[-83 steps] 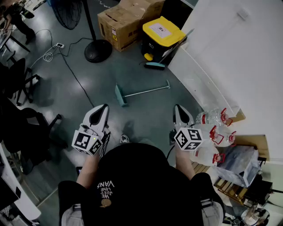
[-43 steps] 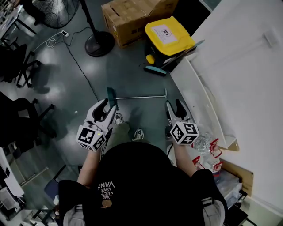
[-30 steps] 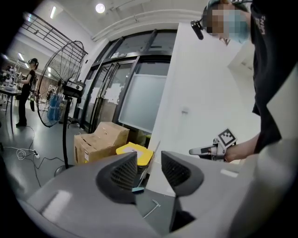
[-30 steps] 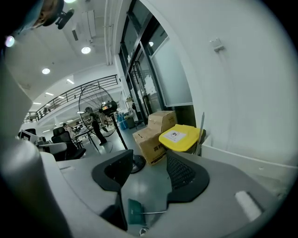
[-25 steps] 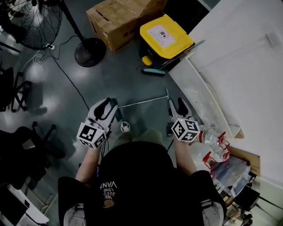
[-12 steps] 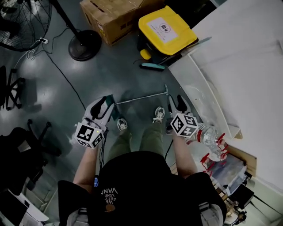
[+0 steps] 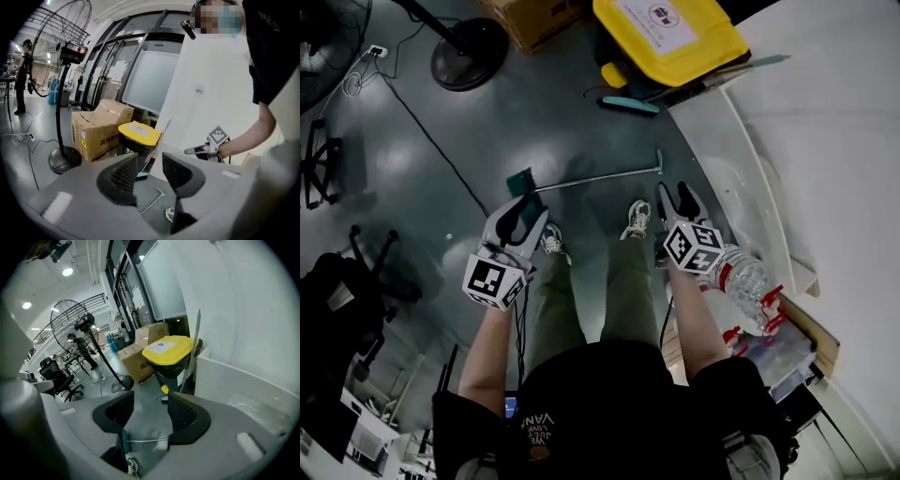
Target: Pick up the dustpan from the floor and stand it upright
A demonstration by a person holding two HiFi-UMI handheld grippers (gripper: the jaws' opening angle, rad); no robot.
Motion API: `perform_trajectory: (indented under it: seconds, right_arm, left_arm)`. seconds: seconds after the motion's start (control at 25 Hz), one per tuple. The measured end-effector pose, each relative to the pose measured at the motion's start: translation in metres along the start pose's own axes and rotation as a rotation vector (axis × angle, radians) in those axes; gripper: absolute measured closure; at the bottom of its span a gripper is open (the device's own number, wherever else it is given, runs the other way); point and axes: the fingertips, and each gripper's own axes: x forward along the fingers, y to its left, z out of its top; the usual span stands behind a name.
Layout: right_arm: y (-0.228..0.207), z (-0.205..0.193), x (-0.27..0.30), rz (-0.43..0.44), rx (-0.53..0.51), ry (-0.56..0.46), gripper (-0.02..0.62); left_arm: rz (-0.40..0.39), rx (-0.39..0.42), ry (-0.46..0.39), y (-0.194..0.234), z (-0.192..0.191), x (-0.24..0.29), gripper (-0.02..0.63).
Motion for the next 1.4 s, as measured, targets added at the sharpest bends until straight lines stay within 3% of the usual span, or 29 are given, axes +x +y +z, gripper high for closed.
perform_trajectory:
  seconds: [0.44, 0.76, 0.88, 1.4]
  right_arm:
    - [-0.053, -0.084, 0.101, 0.025, 0.018, 0.134, 0.396]
    - [-0.117, -0.179, 0.17, -0.077, 0.042, 0.267, 0.396]
    - [-0.133, -0.213, 0.192, -0.079, 0.063, 0.331, 0.396]
    - [-0.211, -0.315, 0.255, -0.093, -0.055, 0.519, 0.397]
  left_arm:
    - [0.01, -0.03, 0.086, 0.008, -0.09, 0.079, 0.437]
    - [0.029, -0.056, 0.089, 0.025, -0.146, 0.123, 0.437]
    - [0.024, -0.054, 0.101, 0.03, -0.169, 0.138, 0.437]
    - [0.027, -0.084, 0.196, 0.042, -0.286, 0.192, 0.437]
